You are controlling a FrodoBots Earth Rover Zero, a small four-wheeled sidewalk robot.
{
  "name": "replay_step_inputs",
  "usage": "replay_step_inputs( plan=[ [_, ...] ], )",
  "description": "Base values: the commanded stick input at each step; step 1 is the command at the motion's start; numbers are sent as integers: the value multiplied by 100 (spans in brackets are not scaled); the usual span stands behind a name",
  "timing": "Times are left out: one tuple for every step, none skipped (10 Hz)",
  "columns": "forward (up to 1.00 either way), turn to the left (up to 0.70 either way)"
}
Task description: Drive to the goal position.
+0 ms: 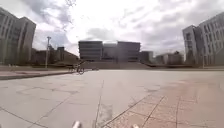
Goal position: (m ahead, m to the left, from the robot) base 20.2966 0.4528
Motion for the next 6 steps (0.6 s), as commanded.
replay_step_inputs(
  plan=[
    [6, 0],
    [6, 0],
    [6, 0],
    [6, 0],
    [6, 0],
    [6, 0]
  ],
)
